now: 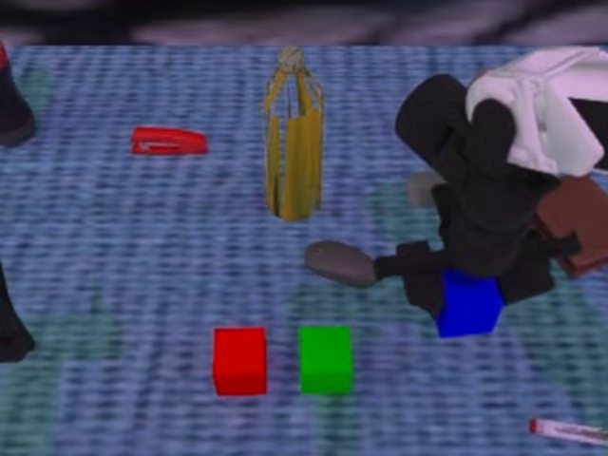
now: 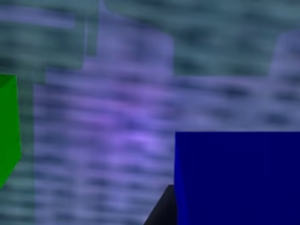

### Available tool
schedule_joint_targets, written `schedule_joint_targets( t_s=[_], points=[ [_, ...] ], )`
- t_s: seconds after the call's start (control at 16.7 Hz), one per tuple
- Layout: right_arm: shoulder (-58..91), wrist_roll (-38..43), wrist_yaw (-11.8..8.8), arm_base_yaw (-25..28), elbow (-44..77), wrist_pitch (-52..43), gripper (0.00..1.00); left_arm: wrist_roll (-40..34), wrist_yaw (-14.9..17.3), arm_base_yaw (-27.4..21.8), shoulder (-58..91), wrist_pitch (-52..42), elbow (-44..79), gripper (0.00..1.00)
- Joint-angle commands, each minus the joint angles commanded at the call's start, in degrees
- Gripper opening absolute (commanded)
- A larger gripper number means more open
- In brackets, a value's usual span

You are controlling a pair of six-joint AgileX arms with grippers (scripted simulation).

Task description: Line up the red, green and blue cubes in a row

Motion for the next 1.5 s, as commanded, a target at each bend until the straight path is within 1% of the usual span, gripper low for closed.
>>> schedule_joint_targets(
  t_s=[0.18,0.36,0.72,1.14,1.44,1.5],
  points=[
    [-1.73,9.14,0.03,4.07,-0.94,-0.34,0.00,0.00,0.00,0.00,0.00,0.00,0.00,1.00],
    [-2.93,13.03,0.10,6.08,-1.42,-0.28,0.00,0.00,0.00,0.00,0.00,0.00,0.00,1.00],
    [-2.37,13.08,0.02,5.97,-1.89,0.76,0.00,0.00,0.00,0.00,0.00,0.00,0.00,1.00],
    [2.70,13.40,0.10,6.28,-9.77,13.95,0.00,0.00,0.00,0.00,0.00,0.00,0.00,1.00],
    [3.19,13.44,0.13,6.35,-10.44,14.90,0.00,0.00,0.00,0.00,0.00,0.00,0.00,1.00],
    [3.19,13.44,0.13,6.35,-10.44,14.90,0.08,0.00,0.00,0.00,0.00,0.00,0.00,1.00]
  ],
)
